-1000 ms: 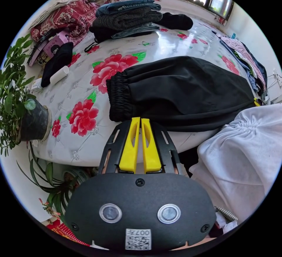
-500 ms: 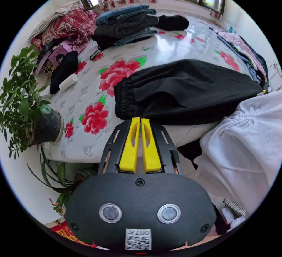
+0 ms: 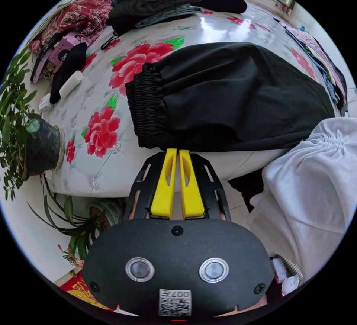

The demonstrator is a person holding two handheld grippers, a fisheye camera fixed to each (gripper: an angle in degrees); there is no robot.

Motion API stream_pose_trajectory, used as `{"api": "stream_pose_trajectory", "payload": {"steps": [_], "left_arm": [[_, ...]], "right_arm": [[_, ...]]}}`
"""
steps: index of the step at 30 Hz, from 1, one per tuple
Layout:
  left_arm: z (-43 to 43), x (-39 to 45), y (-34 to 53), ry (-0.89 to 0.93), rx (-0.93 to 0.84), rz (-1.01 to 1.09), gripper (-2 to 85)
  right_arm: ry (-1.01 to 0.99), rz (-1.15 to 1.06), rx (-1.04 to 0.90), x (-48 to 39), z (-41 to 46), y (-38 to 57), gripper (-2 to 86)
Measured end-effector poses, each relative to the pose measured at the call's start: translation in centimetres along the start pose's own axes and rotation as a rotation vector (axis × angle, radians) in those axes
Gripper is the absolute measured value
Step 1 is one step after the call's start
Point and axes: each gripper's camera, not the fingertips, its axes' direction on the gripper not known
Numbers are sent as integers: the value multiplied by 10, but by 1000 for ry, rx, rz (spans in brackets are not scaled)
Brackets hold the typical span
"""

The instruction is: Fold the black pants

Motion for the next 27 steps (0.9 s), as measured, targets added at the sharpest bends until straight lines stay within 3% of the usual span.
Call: {"api": "stream_pose_trajectory", "payload": {"steps": [10, 16, 22, 27], "left_arm": [[4, -19, 0, 2, -3, -44, -9], [0, -47, 3, 53, -22, -79, -7], [-5, -110, 19, 303, -1, -195, 19], [10, -170, 57, 483, 60, -416, 73]], "right_arm": [[-29, -119, 47, -20, -1, -33, -1], [-15, 9, 58, 20, 0, -7, 13], [-154, 161, 142, 66, 6, 24, 54], [-211, 256, 206, 82, 25, 41, 70]]}}
